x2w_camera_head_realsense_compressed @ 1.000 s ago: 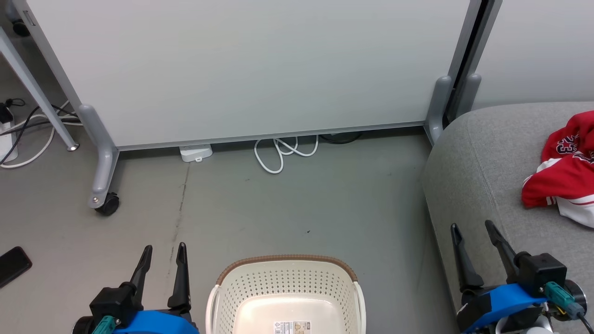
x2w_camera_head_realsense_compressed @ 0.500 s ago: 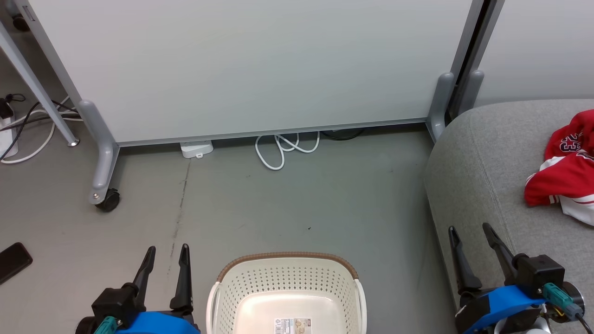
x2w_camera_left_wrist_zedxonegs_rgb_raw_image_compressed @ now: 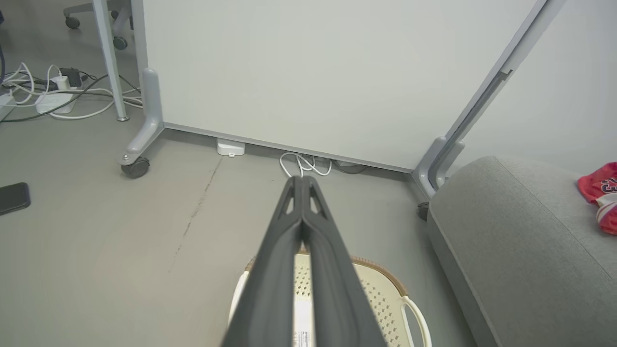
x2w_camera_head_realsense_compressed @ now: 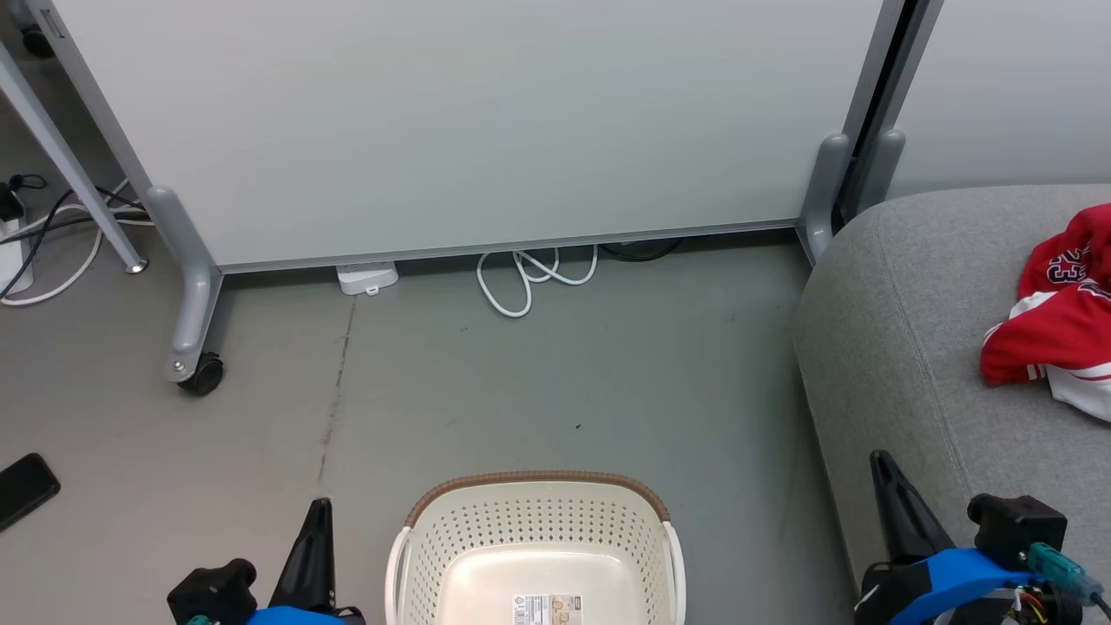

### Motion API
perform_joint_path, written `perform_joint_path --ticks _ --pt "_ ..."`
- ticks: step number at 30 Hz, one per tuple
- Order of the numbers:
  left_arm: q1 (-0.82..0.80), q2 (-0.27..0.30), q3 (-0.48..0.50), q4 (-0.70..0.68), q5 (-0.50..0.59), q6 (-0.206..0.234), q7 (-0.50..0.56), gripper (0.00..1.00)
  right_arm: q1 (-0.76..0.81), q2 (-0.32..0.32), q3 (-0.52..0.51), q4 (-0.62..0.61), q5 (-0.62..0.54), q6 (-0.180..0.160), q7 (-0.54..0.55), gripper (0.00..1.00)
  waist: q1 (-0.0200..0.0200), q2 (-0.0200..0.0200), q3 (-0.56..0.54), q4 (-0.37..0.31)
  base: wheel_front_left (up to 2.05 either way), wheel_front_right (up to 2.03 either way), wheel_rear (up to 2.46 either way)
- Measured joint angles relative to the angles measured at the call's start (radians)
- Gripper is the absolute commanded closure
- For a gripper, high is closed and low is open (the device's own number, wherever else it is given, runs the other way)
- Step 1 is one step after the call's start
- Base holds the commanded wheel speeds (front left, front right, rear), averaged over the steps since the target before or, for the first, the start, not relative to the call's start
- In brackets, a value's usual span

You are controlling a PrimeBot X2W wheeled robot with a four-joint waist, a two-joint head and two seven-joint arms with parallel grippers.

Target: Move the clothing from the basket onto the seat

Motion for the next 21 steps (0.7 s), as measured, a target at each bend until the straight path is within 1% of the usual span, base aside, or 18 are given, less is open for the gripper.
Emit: perform_joint_path --ticks 6,7,10,21 --pt "-0.001 -0.002 0.019 -0.013 -0.105 0.0 0.027 1.0 0.0 0.0 -0.002 -0.003 0.12 0.0 0.018 1.0 0.0 0.0 -0.001 -0.003 0.0 0.0 0.0" --pt "-0.003 -0.004 0.023 -0.017 -0.137 0.0 0.036 1.0 -0.001 0.0 -0.003 -0.005 0.16 0.0 0.022 1.0 0.0 0.0 -0.001 -0.004 0.0 0.0 0.0" --pt "-0.007 -0.005 0.028 -0.021 -0.17 0.0 0.046 1.0 -0.001 0.0 -0.004 -0.007 0.194 0.0 0.028 1.0 0.0 0.0 -0.001 -0.005 0.0 0.0 0.0" --pt "-0.024 -0.009 0.058 -0.044 -0.349 0.0 0.096 1.0 -0.005 0.0 -0.012 -0.017 0.402 0.0 0.062 1.0 0.0 0.0 -0.003 -0.01 0.0 0.0 0.0"
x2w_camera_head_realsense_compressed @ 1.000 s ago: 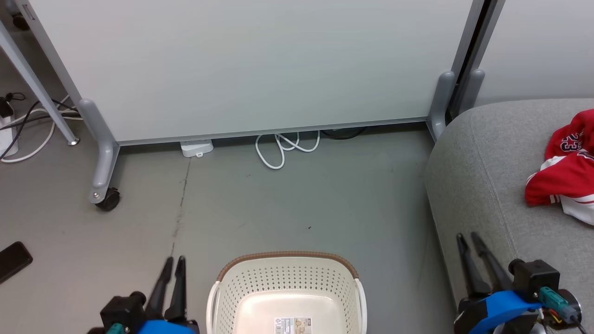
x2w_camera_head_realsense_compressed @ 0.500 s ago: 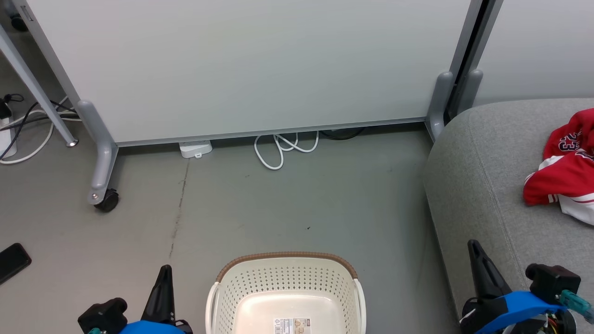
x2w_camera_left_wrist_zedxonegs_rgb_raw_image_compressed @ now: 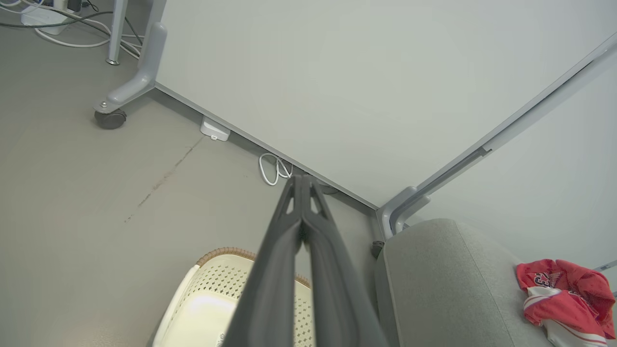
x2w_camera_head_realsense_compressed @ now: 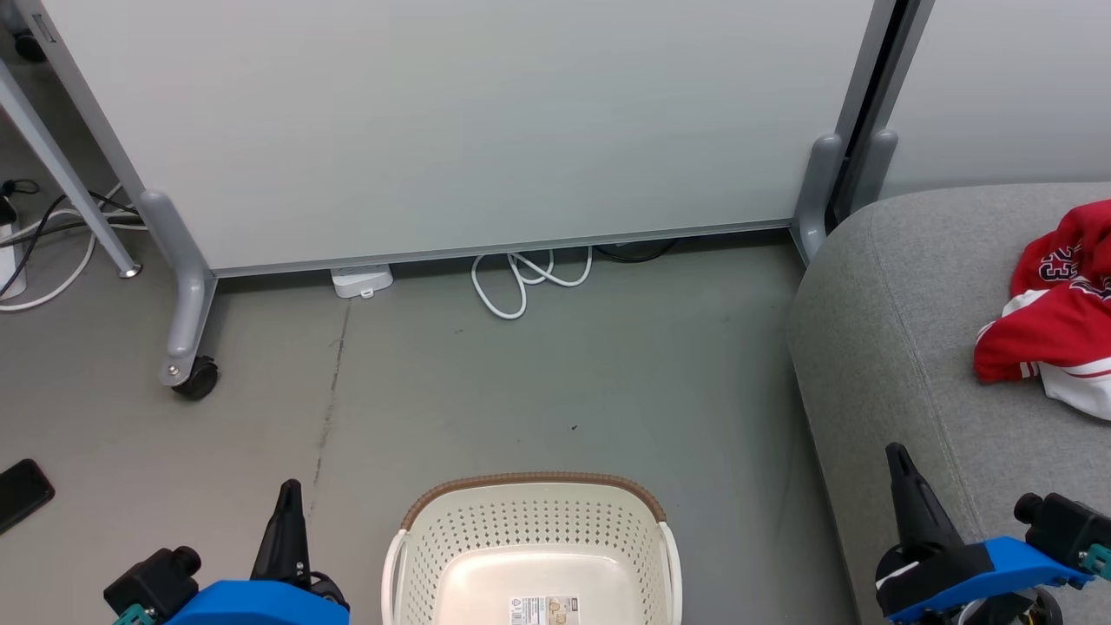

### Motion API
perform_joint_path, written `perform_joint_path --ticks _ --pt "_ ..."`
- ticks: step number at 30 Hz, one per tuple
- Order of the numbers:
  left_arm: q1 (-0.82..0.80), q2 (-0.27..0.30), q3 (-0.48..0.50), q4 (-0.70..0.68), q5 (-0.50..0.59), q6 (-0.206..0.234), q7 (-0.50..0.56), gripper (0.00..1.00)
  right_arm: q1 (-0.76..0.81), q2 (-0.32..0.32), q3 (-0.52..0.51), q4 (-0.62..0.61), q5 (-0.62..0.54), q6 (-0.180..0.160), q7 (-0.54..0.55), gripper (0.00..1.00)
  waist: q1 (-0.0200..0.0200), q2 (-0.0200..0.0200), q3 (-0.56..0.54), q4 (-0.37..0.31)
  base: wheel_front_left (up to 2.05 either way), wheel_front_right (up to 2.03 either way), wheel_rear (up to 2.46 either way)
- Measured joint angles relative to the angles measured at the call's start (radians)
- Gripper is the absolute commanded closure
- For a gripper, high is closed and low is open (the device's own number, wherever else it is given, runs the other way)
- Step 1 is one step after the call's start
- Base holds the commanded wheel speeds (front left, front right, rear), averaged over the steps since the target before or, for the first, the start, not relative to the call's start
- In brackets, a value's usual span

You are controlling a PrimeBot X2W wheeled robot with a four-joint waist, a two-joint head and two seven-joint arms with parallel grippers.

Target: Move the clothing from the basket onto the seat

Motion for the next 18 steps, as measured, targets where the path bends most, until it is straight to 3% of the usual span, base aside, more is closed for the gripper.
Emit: perform_joint_path --ticks 18 --pt "-0.026 -0.007 0.041 -0.031 -0.239 0.0 0.065 1.0 -0.012 0.0 -0.012 -0.01 0.272 0.0 0.047 1.0 0.0 0.0 -0.002 -0.008 0.0 0.0 0.0"
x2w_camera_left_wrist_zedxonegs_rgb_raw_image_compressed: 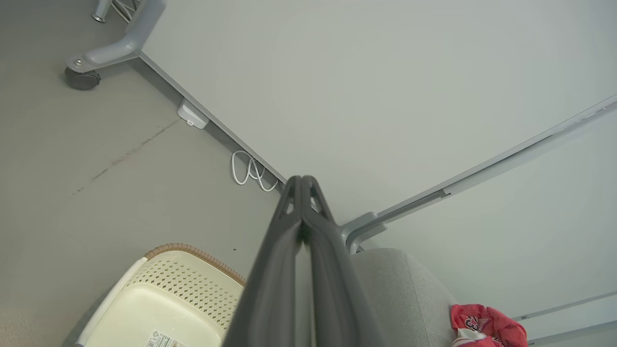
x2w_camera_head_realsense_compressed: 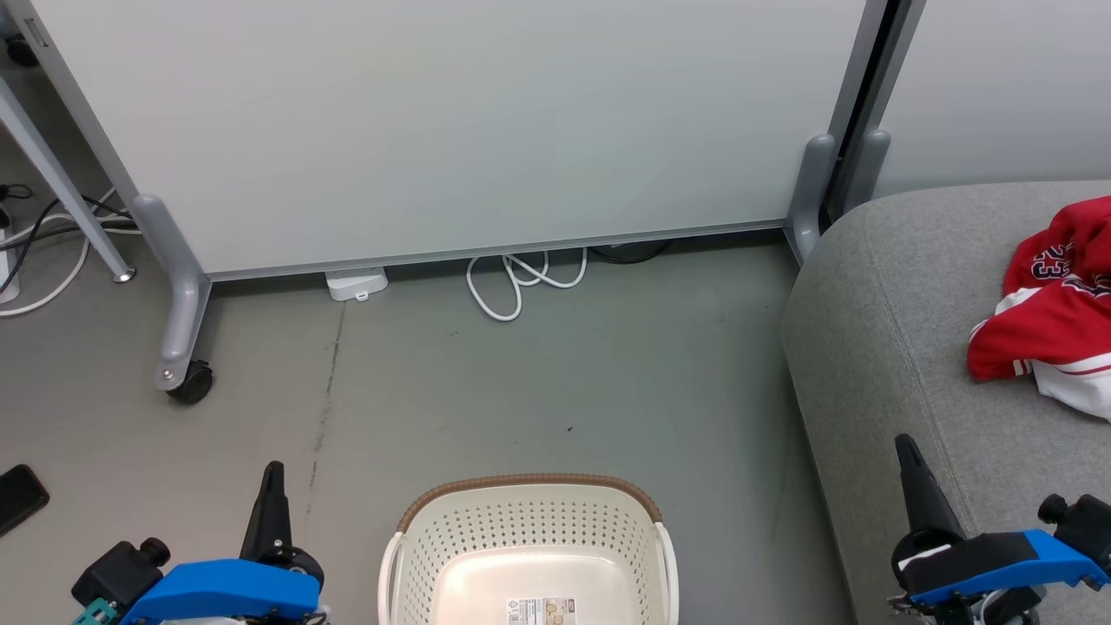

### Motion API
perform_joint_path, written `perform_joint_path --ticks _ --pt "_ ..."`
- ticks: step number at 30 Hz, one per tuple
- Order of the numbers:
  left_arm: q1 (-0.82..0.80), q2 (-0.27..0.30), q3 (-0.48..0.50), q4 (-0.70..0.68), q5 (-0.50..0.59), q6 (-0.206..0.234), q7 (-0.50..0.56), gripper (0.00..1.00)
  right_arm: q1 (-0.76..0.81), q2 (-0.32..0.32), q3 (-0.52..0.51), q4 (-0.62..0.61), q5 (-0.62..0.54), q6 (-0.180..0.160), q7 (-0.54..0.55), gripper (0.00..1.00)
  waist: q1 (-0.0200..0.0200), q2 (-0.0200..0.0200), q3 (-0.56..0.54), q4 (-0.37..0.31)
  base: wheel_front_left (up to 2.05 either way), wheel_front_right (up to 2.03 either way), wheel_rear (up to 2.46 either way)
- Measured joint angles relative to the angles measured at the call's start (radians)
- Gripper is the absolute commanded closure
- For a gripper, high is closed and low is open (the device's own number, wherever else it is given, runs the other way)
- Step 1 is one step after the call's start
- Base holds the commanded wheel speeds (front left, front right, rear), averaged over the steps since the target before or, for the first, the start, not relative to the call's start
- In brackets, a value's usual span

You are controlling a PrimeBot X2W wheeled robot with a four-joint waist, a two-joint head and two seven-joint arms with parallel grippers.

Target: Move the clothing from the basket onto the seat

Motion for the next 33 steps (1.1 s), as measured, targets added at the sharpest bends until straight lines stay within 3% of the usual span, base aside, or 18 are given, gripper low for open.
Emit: perform_joint_path --ticks 33 --pt "-0.032 -0.008 0.055 -0.042 -0.323 0.0 0.092 1.0 -0.024 0.0 -0.017 -0.012 0.371 0.0 0.064 1.0 -0.0001 0.0 -0.004 -0.015 0.0 0.0 0.0"
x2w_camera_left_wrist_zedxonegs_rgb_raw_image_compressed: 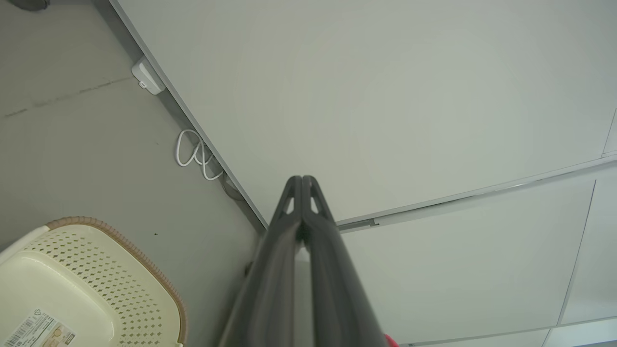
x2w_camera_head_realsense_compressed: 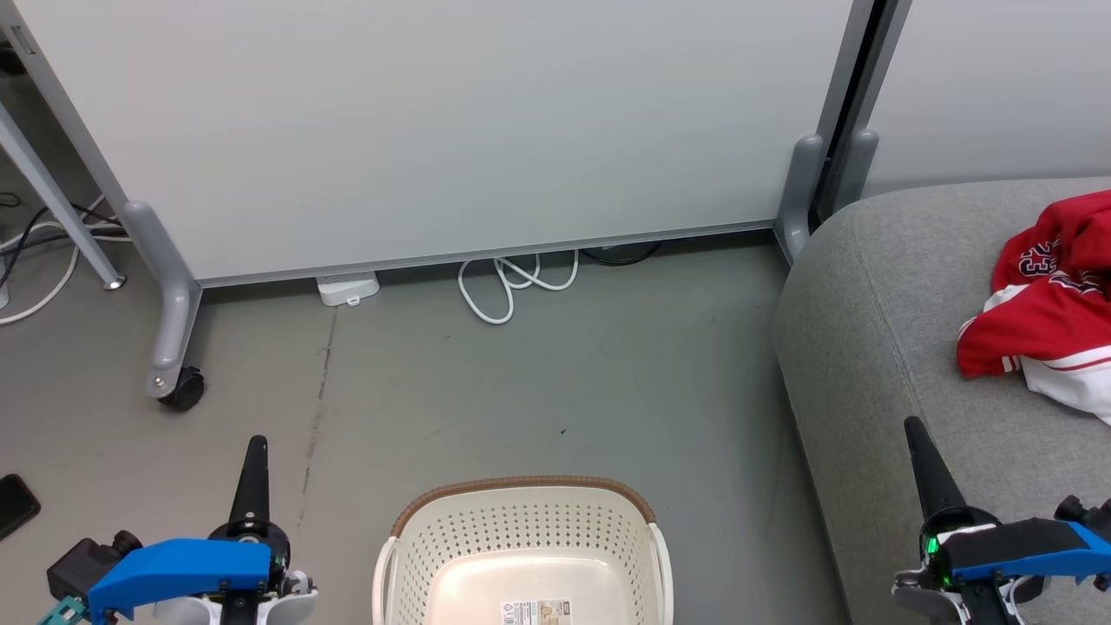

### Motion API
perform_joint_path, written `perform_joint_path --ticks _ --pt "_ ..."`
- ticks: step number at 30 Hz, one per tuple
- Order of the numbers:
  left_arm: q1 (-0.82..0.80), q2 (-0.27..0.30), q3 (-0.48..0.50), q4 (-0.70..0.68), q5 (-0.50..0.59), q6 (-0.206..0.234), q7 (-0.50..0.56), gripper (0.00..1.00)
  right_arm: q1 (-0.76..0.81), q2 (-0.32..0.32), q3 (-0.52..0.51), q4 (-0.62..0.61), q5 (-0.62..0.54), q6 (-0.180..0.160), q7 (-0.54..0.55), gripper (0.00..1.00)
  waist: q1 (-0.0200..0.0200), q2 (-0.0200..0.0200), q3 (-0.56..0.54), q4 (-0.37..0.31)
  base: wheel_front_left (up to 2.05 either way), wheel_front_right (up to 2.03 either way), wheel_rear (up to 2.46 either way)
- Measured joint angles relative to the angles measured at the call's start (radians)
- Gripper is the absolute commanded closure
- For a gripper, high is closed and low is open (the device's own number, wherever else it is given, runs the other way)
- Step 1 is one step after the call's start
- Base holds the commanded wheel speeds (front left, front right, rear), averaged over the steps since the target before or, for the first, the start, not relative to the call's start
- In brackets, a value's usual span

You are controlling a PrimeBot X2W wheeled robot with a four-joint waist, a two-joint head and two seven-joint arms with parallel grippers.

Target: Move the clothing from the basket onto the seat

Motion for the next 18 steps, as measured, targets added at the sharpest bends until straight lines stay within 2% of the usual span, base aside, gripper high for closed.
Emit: perform_joint_path --ticks 18 --pt "-0.016 -0.002 0.025 -0.018 -0.14 0.0 0.037 1.0 -0.011 0.0 -0.007 -0.007 0.161 0.0 0.029 1.0 0.0 0.0 -0.002 -0.008 0.0 0.0 0.0"
